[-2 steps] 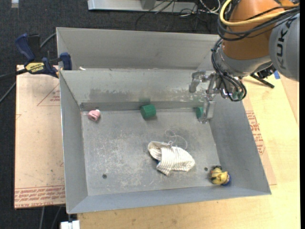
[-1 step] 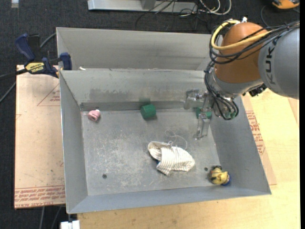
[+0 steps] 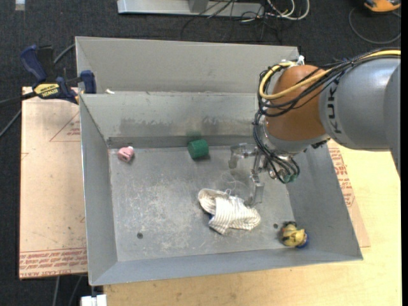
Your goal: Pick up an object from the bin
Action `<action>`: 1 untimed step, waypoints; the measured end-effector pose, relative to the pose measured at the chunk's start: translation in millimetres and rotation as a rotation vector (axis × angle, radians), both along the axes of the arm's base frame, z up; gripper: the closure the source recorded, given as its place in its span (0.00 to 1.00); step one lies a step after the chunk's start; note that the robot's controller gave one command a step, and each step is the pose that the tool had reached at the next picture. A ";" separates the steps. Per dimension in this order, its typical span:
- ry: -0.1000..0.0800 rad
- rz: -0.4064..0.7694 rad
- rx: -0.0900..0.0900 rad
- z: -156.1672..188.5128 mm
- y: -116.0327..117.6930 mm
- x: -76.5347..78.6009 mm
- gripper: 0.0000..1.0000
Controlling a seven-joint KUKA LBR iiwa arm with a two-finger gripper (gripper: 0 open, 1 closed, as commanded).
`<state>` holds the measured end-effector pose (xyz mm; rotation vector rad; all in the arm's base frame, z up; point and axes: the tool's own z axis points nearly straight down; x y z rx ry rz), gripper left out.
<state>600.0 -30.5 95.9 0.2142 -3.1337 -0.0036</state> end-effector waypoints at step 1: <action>-0.005 0.052 -0.001 -22.1 18.3 -6.4 0.00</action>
Offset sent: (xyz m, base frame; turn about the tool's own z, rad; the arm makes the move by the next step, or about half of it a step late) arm -0.0639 0.0118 -0.0234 -0.3223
